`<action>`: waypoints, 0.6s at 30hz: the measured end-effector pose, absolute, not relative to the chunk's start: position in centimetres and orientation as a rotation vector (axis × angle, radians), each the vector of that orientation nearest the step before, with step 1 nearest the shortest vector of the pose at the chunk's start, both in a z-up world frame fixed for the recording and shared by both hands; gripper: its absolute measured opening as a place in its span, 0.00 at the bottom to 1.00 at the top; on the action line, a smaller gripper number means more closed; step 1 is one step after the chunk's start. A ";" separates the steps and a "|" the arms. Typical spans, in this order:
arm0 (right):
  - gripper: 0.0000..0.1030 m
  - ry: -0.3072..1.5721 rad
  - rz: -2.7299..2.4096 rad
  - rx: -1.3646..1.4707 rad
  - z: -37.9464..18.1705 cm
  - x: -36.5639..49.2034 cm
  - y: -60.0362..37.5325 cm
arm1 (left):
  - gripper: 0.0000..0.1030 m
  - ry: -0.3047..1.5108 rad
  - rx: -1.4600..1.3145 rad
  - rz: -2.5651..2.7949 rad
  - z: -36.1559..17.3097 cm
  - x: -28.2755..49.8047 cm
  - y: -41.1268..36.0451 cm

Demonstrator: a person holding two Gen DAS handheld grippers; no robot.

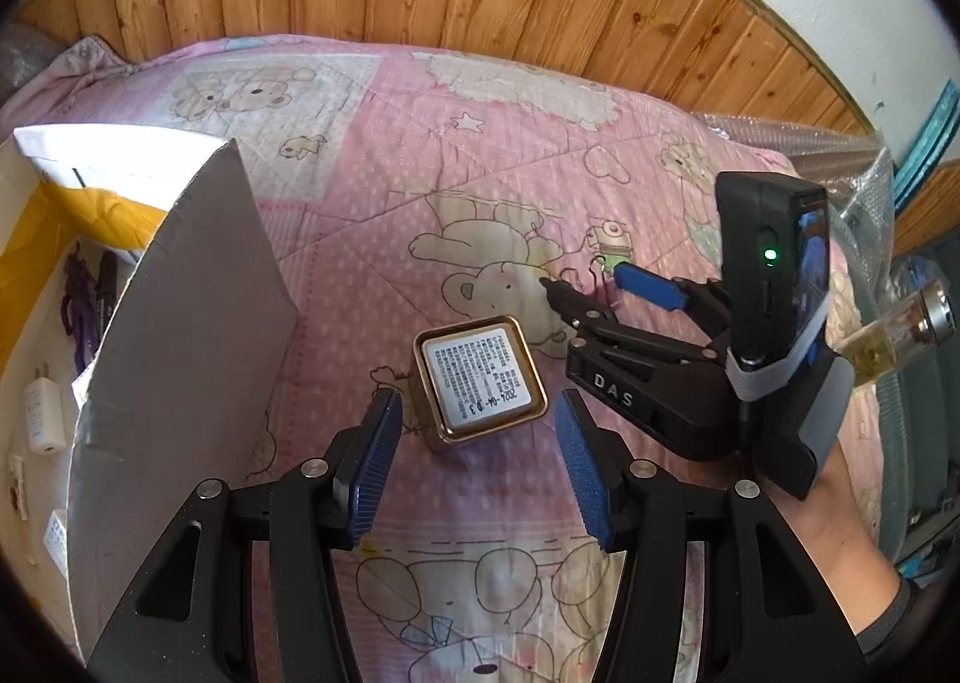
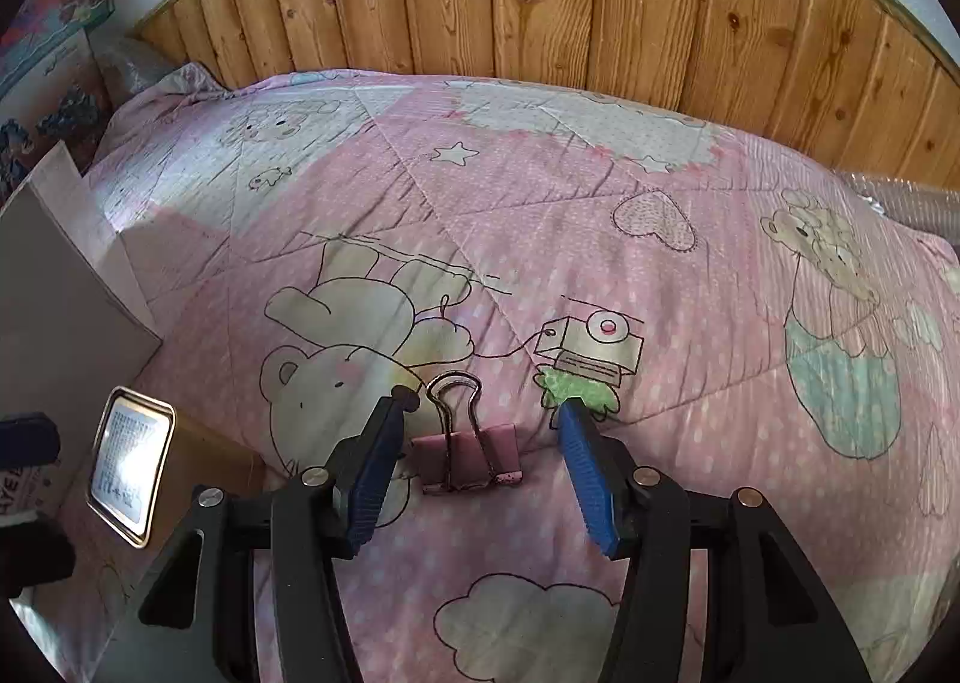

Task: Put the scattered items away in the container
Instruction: 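Grasp the gold tin with the left gripper while the right gripper grasps the pink binder clip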

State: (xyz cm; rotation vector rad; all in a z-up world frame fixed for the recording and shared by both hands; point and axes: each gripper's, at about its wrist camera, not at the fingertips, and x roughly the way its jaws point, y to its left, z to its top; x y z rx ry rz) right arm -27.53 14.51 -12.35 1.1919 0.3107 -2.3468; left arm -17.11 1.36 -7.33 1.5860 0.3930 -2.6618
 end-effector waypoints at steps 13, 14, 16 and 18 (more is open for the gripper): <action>0.32 0.288 -2.371 1.180 -12.0 -27.1 15.0 | 0.61 0.492 1.617 -2.670 -9.5 -19.1 1.7; 0.32 0.274 -2.368 1.186 -12.0 -27.2 15.1 | 0.61 0.507 1.653 -2.685 -9.8 -18.6 2.0; 0.32 0.241 -2.370 1.201 -11.9 -27.2 15.6 | 0.62 0.439 1.684 -2.721 -10.0 -17.1 3.0; 0.32 0.209 -2.368 1.219 -11.8 -27.1 16.4 | 0.62 0.472 1.740 -2.694 -10.7 -15.6 2.8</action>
